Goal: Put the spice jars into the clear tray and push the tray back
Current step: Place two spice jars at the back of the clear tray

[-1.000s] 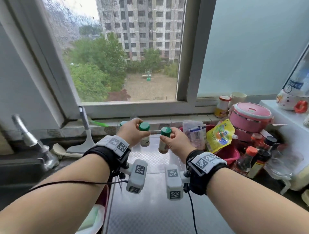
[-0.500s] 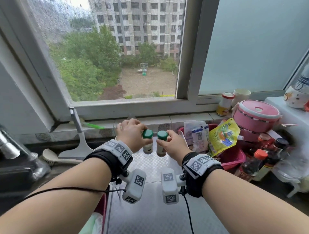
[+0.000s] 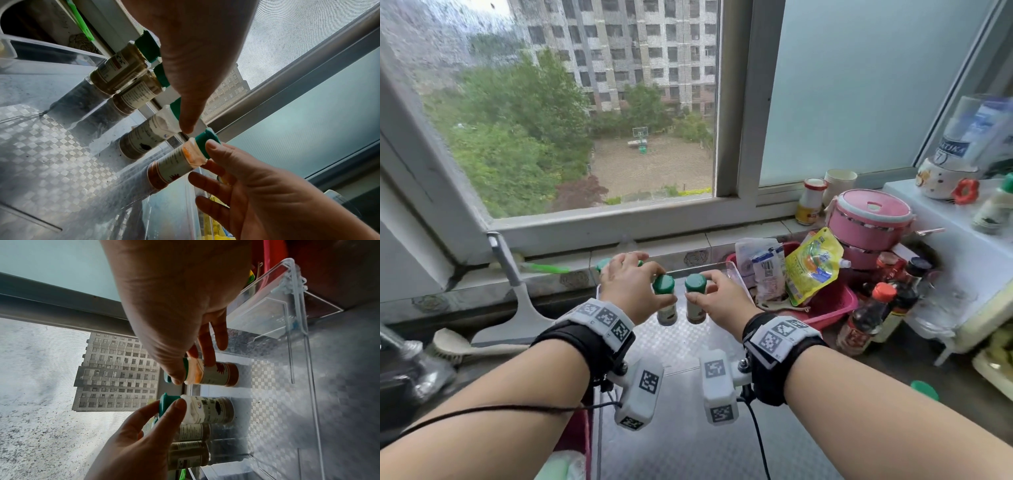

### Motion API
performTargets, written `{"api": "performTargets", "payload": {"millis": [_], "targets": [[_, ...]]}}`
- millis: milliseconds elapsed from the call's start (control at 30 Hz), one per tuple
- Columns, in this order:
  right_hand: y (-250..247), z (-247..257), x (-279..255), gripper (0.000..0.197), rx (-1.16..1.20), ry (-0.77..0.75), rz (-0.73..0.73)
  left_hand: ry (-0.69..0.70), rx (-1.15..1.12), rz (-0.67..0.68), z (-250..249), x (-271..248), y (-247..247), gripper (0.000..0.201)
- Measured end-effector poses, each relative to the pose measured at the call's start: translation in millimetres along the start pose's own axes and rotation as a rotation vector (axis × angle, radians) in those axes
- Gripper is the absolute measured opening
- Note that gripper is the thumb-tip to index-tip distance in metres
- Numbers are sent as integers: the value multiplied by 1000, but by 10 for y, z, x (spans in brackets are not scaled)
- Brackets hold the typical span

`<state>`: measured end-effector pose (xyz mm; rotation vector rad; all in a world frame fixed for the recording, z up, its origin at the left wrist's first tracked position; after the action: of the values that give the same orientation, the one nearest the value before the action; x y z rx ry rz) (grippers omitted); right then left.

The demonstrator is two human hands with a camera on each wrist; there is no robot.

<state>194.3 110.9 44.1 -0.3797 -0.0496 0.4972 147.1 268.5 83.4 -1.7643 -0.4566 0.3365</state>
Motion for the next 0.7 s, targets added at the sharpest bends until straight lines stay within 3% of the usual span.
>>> {"api": "performTargets", "payload": {"millis": [267,566,700], "targets": [[-59,74,-134,52,-85,-3,-63,62,8,-3,-8,-93,-111,51],[26,105,-16,50,-121,-40,-43,108,63,27,-44,-35,-75,51],[47,62,64,38,-134,-33,3,96,96,18,-73,36,-65,47]]}}
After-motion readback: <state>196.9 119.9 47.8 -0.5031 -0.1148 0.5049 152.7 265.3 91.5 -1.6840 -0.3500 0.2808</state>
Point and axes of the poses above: each hand's wrist, its own x-axis towards the middle knuckle, its own y-axis out of the palm, z = x × y, the point moved 8 cm from there along x, towards the middle knuckle, and after that the axes turned 9 degrees about -y, right-handed, at the moved point
